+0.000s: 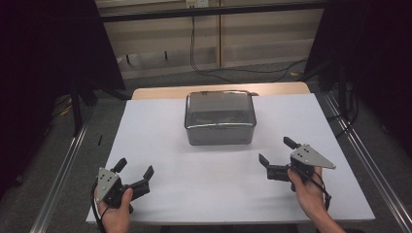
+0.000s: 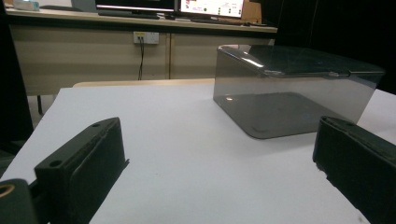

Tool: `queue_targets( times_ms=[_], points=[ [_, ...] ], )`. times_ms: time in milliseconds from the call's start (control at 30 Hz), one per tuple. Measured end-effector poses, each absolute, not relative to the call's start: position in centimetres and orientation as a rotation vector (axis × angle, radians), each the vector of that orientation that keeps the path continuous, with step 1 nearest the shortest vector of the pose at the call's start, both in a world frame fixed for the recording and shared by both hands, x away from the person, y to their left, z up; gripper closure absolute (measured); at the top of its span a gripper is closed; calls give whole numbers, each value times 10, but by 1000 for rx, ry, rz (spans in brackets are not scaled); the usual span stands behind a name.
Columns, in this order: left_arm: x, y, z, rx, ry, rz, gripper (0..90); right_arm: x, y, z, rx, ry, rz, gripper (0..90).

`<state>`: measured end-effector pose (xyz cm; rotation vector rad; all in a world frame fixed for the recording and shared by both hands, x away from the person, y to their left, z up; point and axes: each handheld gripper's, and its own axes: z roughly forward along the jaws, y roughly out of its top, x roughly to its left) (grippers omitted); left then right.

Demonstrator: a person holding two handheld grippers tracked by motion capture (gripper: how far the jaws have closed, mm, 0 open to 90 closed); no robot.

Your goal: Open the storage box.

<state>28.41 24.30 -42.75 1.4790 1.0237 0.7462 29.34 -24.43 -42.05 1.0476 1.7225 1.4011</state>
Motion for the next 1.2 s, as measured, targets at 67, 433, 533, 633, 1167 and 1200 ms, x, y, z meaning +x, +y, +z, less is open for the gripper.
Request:
queue_targets(
  times_ms=[67, 433, 533, 633, 1167, 1200],
  points=[
    [284, 243, -427, 1496, 1019, 744, 21, 296, -242, -419, 1041, 1730, 1405, 0],
    [284, 241, -427, 1507, 1012, 734, 27, 306, -229, -417, 1026, 1739, 1423, 0],
    [284, 241, -427, 1508, 1015, 730, 27, 309, -226, -415, 1018, 1741, 1436, 0],
    [284, 242, -427, 1505, 1020, 721, 27, 311, -221, -413, 997, 1745, 1448, 0],
    [285, 244, -428, 1493, 1031, 713, 27, 325, -206, -406, 898, 1742, 1402, 4],
    [285, 244, -428, 1494, 1030, 716, 27, 326, -205, -406, 904, 1746, 1407, 4]
  ],
)
